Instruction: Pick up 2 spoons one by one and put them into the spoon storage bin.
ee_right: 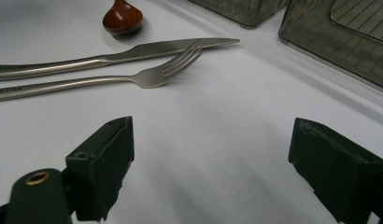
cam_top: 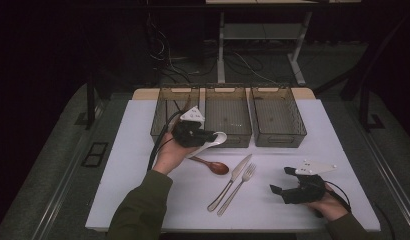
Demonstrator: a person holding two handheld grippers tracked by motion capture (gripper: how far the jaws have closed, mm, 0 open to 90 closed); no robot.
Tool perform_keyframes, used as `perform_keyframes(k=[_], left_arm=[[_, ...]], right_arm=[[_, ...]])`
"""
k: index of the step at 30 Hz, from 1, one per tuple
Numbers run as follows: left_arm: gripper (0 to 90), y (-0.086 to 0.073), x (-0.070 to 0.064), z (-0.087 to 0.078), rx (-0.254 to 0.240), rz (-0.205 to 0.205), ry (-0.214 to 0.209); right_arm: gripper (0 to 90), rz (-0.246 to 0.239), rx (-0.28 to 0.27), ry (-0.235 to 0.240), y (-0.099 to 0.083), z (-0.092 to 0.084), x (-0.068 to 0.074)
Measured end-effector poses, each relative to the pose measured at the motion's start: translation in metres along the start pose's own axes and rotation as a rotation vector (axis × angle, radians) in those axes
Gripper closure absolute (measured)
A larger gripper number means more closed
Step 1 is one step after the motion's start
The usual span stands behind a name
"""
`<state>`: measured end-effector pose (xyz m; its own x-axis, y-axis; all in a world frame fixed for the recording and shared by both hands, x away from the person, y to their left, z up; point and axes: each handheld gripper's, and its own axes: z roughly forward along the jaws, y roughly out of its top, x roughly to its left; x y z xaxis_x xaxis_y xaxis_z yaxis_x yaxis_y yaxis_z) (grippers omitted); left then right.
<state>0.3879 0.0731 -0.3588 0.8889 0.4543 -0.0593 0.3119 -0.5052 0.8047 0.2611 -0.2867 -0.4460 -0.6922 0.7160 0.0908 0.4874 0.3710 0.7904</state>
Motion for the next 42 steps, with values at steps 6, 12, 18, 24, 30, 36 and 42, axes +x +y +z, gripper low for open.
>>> perform_keyframes(k=[6,12,18,24,30,36,42], left_arm=[[83.4,0.017,0.01,0.011,-0.016,-0.018,0.024],[83.4,0.036,0.02,0.022,-0.016,-0.028,0.062],[83.4,0.05,0.03,0.036,-0.019,-0.022,0.101],[83.4,0.057,0.037,0.052,-0.035,-0.043,0.134],[83.4,0.051,0.038,0.073,0.001,-0.057,0.146],[82.3,0.043,0.039,0.086,0.034,-0.081,0.127],[62.4,0.041,0.04,0.084,0.012,-0.07,0.117]], right_arm=[[13.9,0.0,-0.002,0.002,0.0,0.0,0.0],[13.9,0.002,-0.002,0.004,0.0,0.0,0.0],[13.9,0.002,-0.002,0.006,0.0,0.0,0.0],[13.9,0.006,-0.001,0.01,-0.001,0.0,0.0],[14.0,0.003,-0.009,0.009,-0.001,-0.001,-0.001],[13.9,0.008,-0.012,0.014,-0.001,-0.002,-0.001],[13.9,0.008,-0.009,0.009,-0.001,-0.003,-0.001]])
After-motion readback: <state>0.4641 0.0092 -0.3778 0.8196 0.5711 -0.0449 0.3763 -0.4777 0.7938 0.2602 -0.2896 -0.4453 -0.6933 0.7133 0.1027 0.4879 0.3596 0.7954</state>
